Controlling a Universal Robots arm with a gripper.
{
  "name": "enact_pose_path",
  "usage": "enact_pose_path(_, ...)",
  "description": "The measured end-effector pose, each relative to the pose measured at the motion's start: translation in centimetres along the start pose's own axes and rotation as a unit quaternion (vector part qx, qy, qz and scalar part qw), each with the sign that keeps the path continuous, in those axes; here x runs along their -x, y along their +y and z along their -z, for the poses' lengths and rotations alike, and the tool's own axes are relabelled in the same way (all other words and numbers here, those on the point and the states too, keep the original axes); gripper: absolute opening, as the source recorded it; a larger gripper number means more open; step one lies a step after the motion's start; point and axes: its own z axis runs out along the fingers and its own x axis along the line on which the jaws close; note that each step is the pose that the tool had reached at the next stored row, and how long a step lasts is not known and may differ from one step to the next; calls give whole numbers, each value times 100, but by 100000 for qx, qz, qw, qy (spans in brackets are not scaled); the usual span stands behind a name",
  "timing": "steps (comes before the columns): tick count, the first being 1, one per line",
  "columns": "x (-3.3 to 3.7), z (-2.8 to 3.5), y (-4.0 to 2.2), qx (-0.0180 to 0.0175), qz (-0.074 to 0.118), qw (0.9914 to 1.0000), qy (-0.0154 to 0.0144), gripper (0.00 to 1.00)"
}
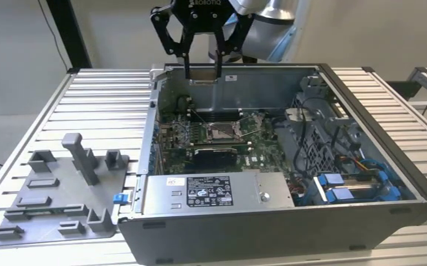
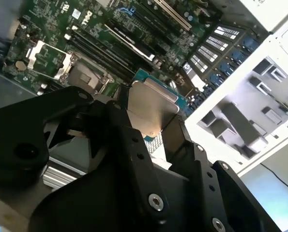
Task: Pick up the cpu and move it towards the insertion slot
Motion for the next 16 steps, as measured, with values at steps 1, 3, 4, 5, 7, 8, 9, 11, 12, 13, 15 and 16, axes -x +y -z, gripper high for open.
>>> enact_pose_path(1, 26, -1, 2, 2, 5, 100000, 0, 0)
enact_pose_path(3, 75, -4, 7, 7, 18, 100000, -2, 0)
enact_pose_path(4, 94, -5, 11, 6, 22, 100000, -2, 0)
enact_pose_path(5, 110, -6, 17, 1, 26, 100000, 1, 0)
enact_pose_path(7, 141, -9, 30, 1, 28, 100000, 2, 0)
enact_pose_path(8, 157, -11, 37, 5, 28, 100000, 0, 0)
enact_pose_path(9, 175, -13, 45, 1, 29, 100000, 0, 0)
enact_pose_path(11, 210, -16, 66, -1, 31, 100000, 2, 0)
enact_pose_path(12, 227, -18, 76, 3, 32, 100000, -1, 0)
enact_pose_path(13, 245, -20, 86, 2, 32, 100000, -1, 0)
enact_pose_path(15, 281, -23, 108, 2, 34, 100000, -1, 0)
enact_pose_path(16, 300, -25, 116, 1, 35, 100000, -3, 0)
